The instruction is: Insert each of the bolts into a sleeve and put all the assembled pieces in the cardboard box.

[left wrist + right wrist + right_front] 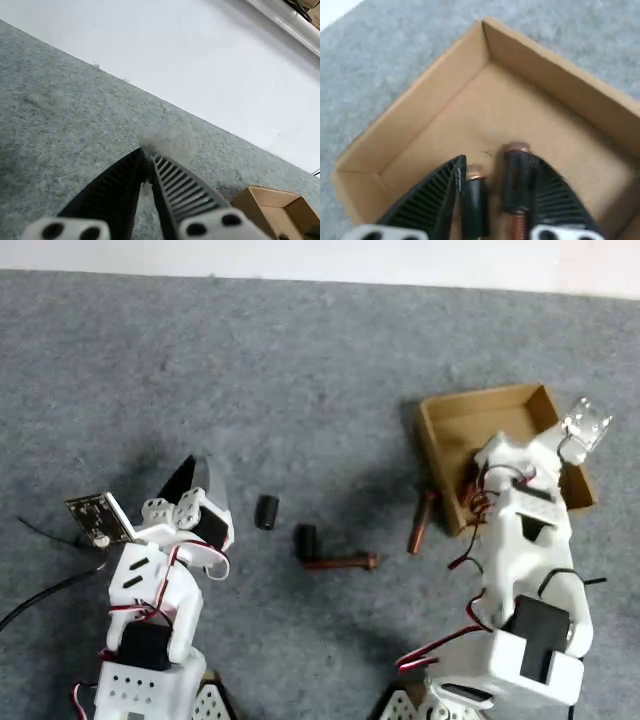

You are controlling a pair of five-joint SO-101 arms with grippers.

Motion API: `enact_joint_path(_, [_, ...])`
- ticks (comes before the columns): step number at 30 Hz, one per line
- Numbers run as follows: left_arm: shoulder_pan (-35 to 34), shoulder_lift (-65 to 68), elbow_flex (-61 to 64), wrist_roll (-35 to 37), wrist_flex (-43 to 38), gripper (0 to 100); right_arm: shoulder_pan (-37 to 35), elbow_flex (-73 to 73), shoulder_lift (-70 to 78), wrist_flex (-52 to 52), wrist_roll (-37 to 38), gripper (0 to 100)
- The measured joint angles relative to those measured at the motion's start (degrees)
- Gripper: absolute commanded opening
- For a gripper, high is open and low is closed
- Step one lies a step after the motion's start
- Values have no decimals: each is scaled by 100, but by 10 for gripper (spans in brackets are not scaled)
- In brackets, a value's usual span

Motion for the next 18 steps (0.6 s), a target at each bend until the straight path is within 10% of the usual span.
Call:
enact_joint_path(8, [0, 0, 0, 0, 0, 7, -519, 229, -791, 642, 0, 210])
enact_joint_path(18, [-1266, 0, 0, 0, -62, 7, -2840, 2189, -3182, 1064, 1424, 210])
